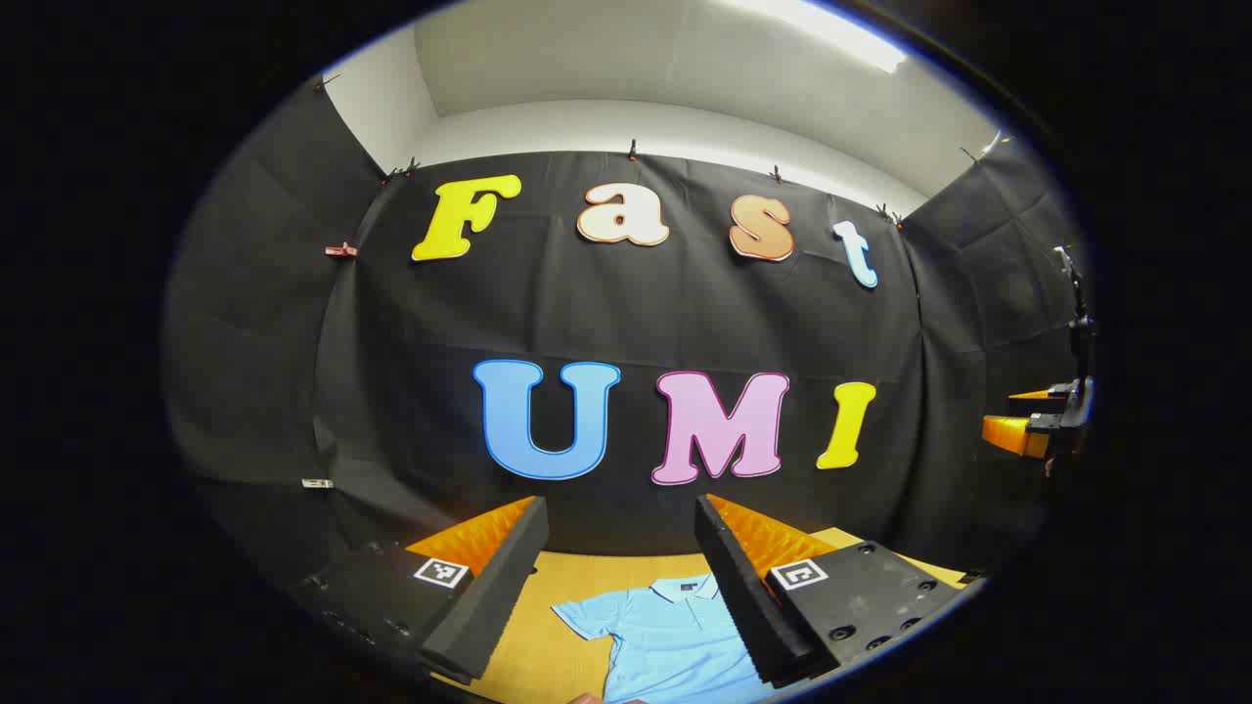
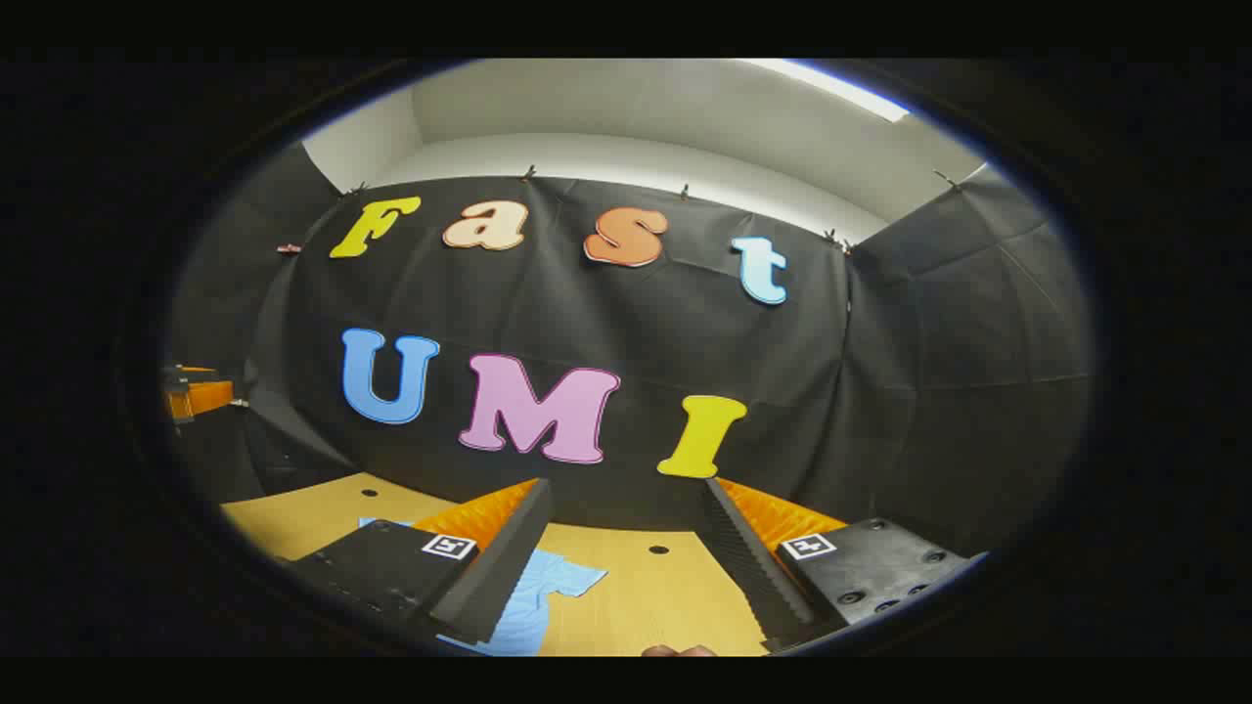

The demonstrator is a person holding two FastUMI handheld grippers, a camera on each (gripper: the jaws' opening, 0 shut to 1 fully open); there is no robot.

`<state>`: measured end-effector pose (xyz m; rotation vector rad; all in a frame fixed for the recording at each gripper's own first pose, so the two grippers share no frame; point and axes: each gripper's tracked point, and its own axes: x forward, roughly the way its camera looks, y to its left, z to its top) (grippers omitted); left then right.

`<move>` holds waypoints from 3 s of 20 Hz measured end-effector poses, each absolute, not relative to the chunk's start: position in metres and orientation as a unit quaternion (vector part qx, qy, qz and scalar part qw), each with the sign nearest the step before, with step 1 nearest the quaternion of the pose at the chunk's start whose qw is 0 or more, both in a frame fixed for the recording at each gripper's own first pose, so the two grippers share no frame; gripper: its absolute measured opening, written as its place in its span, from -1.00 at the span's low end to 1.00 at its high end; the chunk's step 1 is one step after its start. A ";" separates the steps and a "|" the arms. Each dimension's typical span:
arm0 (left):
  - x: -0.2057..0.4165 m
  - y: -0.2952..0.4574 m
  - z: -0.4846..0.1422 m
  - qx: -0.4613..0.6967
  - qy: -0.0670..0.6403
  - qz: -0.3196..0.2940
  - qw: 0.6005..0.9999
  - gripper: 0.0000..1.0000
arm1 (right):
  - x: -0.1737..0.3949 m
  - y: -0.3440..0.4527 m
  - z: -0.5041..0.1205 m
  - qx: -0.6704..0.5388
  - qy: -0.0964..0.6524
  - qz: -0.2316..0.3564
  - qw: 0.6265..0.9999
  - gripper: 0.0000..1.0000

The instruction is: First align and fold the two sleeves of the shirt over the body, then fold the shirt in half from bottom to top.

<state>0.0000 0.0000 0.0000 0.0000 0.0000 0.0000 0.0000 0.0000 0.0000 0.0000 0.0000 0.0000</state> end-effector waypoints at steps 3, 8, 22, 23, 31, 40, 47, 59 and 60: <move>-0.002 0.005 -0.002 -0.002 -0.001 0.001 1.000 0.83 | 0.003 0.002 0.007 -0.006 -0.005 0.001 1.000 0.94; -0.004 0.010 0.002 -0.007 -0.010 0.002 1.000 0.92 | 0.006 0.012 0.016 -0.005 -0.016 0.007 1.000 0.97; 0.000 0.029 -0.009 -0.023 0.006 0.013 1.000 0.92 | 0.030 0.019 -0.010 0.018 0.017 0.013 1.000 0.94; 0.003 0.030 -0.013 -0.021 0.009 0.013 1.000 0.92 | 0.037 0.018 -0.018 0.014 0.027 0.015 0.999 0.94; 0.039 0.036 -0.048 -0.018 0.049 0.037 0.998 0.92 | 0.131 0.036 -0.116 -0.007 0.119 0.072 0.990 0.94; 0.135 0.019 -0.091 -0.019 0.100 0.094 0.990 0.93 | 0.267 0.066 -0.333 0.028 0.275 0.159 0.948 0.94; 0.188 -0.007 -0.125 -0.002 0.145 0.127 0.981 0.94 | 0.306 0.061 -0.502 0.088 0.437 0.159 0.881 0.97; 0.225 -0.038 -0.146 0.006 0.176 0.113 0.978 0.93 | 0.310 0.075 -0.570 0.039 0.483 0.157 0.861 0.88; 0.225 -0.038 -0.146 0.008 0.177 0.113 0.978 0.94 | 0.310 0.079 -0.568 0.041 0.478 0.164 0.862 0.65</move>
